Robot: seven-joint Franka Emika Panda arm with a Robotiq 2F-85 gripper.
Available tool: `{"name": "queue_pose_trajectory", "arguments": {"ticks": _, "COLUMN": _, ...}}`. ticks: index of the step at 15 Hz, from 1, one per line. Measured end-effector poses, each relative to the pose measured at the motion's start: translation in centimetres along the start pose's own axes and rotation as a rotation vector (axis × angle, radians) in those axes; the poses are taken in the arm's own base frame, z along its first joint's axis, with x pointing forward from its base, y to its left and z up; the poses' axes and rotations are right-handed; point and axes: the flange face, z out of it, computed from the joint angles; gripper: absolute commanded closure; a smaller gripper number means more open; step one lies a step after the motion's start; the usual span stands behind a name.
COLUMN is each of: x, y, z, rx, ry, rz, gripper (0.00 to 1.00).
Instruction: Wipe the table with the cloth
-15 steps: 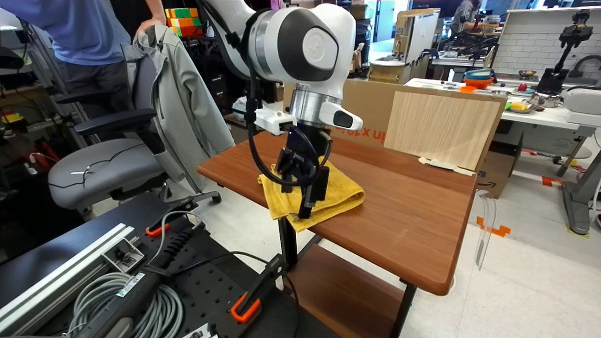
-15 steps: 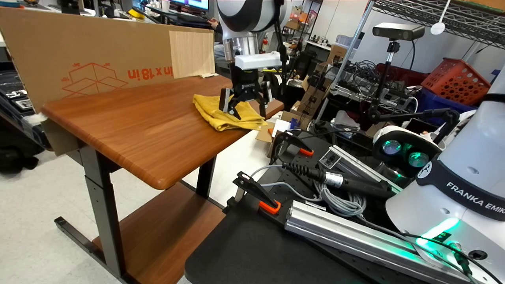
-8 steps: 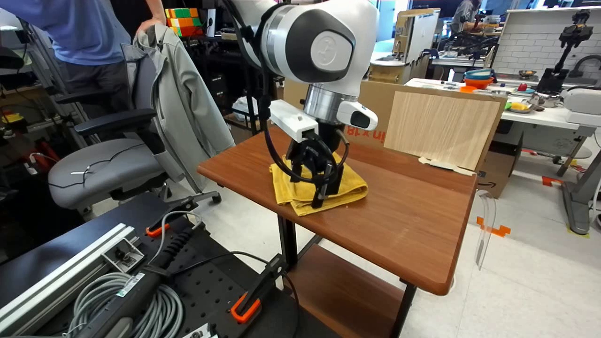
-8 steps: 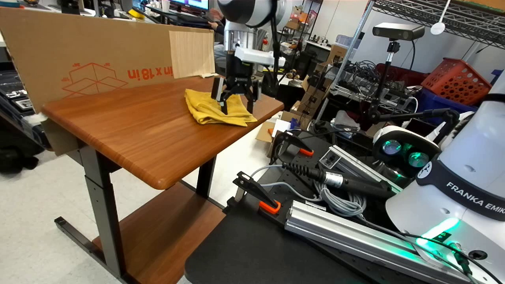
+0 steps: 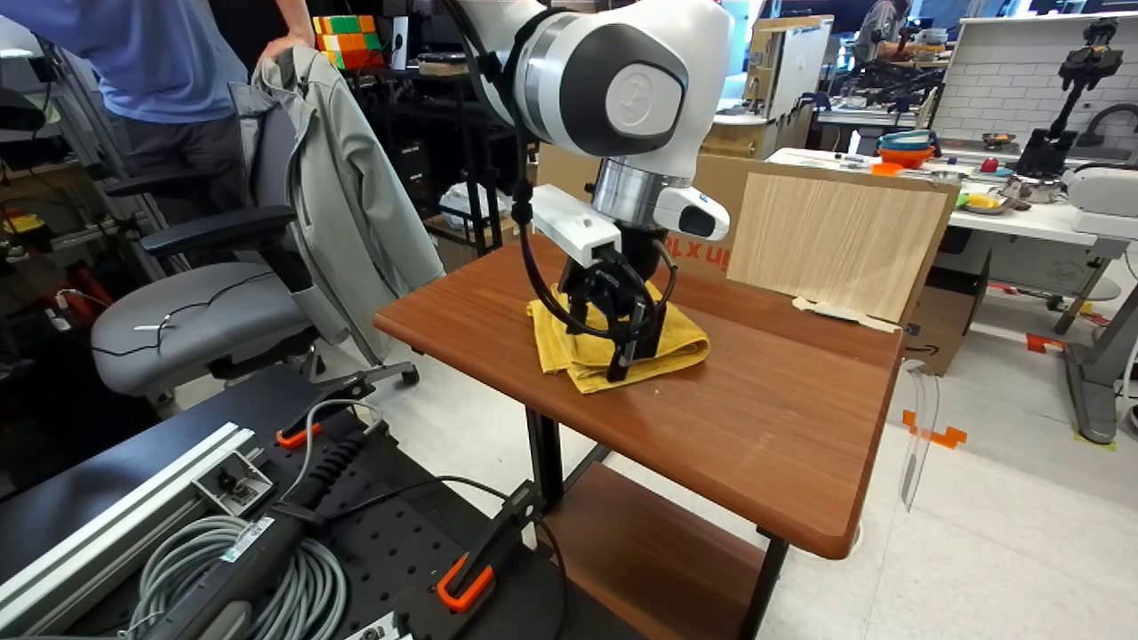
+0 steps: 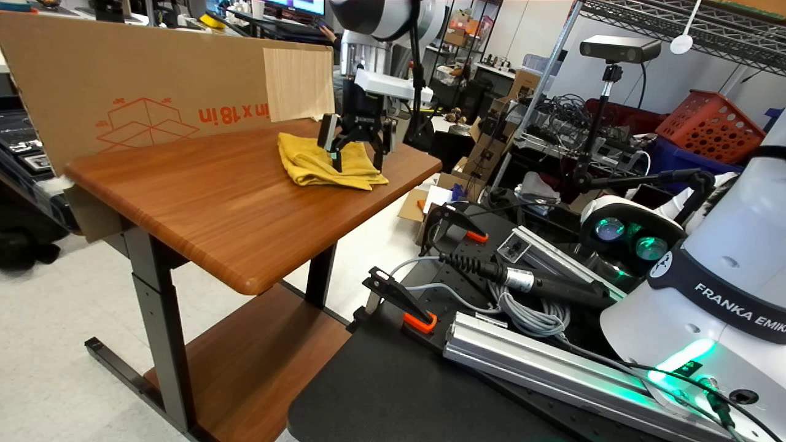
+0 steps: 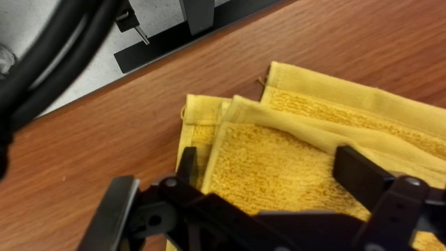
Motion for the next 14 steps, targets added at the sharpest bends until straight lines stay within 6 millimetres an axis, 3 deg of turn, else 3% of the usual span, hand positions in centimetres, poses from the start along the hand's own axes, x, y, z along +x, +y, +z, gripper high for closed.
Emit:
{"name": "queue_pose_trajectory", "arguments": {"ticks": 4, "x": -0.1, "y": -0.6, "z": -1.2, "rx": 0.007, "ry": 0.015, "rz": -0.009, "gripper": 0.0}}
{"name": "queue_pose_trajectory", "arguments": {"ticks": 10, "x": -0.3, "y": -2.2, "z": -5.1, "rx": 0.032, "ry": 0.068, "rz": -0.023, "gripper": 0.0}}
{"name": "queue_pose_trajectory", "arguments": {"ticks": 12, "x": 0.4, "y": -2.3, "z": -4.8, "rx": 0.032, "ry": 0.069, "rz": -0.001, "gripper": 0.0}}
{"name": "queue_pose_trajectory", "arguments": {"ticks": 14, "x": 1.2, "y": -2.4, "z": -3.1, "rx": 0.027, "ry": 0.049, "rz": 0.027, "gripper": 0.0}}
